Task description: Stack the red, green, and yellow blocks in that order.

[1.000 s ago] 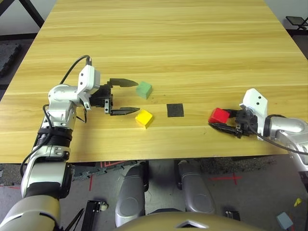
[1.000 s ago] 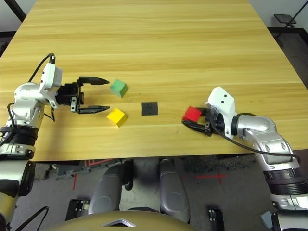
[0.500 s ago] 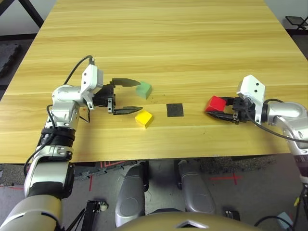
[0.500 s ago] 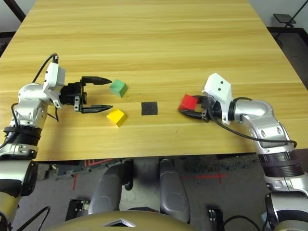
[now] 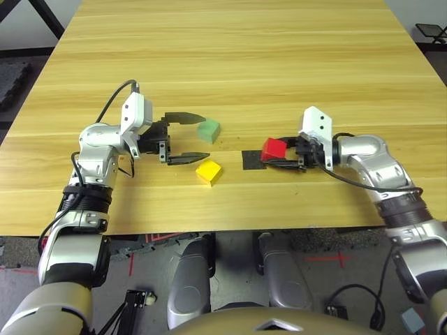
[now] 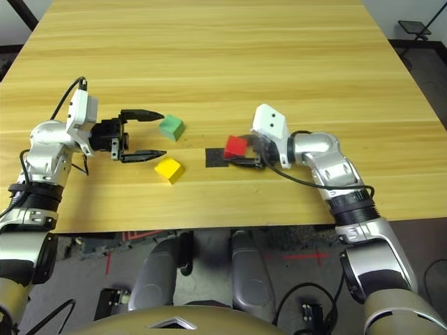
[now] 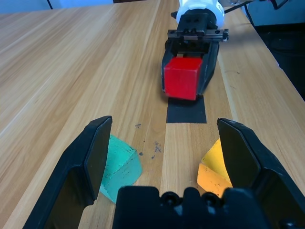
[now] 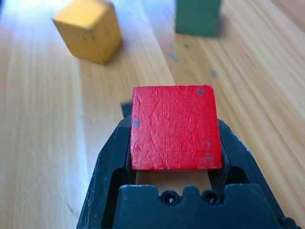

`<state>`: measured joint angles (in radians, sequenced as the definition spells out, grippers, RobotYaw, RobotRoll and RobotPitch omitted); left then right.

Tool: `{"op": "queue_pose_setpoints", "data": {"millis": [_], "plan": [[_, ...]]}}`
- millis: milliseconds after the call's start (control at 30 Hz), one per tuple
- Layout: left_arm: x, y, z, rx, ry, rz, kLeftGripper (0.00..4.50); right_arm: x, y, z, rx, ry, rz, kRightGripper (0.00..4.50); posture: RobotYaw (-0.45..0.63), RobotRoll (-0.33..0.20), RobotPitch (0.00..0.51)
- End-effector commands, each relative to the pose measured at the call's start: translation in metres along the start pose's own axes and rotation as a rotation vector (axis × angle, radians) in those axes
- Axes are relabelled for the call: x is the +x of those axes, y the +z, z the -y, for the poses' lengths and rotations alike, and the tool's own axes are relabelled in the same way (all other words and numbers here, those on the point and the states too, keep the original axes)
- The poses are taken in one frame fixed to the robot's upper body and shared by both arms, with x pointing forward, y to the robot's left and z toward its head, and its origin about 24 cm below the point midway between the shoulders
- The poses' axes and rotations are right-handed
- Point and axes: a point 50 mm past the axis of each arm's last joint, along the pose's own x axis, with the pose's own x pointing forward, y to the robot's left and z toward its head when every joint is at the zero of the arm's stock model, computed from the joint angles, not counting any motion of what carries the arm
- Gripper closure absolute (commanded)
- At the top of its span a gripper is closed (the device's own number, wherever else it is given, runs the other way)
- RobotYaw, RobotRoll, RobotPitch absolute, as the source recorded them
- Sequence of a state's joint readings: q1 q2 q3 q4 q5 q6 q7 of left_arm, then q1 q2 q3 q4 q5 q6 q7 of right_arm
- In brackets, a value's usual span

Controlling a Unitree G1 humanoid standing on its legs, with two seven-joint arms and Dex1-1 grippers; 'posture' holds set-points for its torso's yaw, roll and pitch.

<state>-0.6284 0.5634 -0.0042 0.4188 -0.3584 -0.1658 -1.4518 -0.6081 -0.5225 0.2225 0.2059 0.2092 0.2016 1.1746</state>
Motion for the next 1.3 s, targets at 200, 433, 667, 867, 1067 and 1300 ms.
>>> {"op": "queue_pose_setpoints", "data": {"millis": [200, 433, 667, 867, 1067, 1300], "plan": [[0.003, -0.002, 0.008, -0.007, 0.002, -0.008, 0.00, 0.010, 0.005, 0.003, -0.041, 0.072, -0.010, 2.39, 0.32, -0.005, 0.205], [0.000, 0.000, 0.009, -0.013, 0.019, -0.012, 0.00, 0.009, 0.004, 0.009, -0.057, 0.086, -0.022, 2.39, 0.35, -0.006, 0.213], [0.000, 0.002, 0.011, -0.015, 0.026, -0.009, 0.00, 0.013, -0.002, 0.005, -0.065, 0.117, -0.029, 2.39, 0.36, -0.003, 0.222], [0.001, 0.003, 0.010, -0.017, 0.029, -0.008, 0.00, 0.014, -0.004, 0.002, -0.070, 0.129, -0.033, 2.39, 0.36, -0.003, 0.228], [0.003, 0.005, 0.008, -0.016, 0.035, 0.002, 0.00, 0.011, -0.010, 0.000, -0.080, 0.134, -0.052, 2.39, 0.36, -0.006, 0.232], [0.005, 0.006, 0.006, -0.021, 0.044, 0.013, 0.00, 0.013, -0.010, 0.002, -0.098, 0.129, -0.055, 1.49, 0.37, -0.006, 0.239]]}}
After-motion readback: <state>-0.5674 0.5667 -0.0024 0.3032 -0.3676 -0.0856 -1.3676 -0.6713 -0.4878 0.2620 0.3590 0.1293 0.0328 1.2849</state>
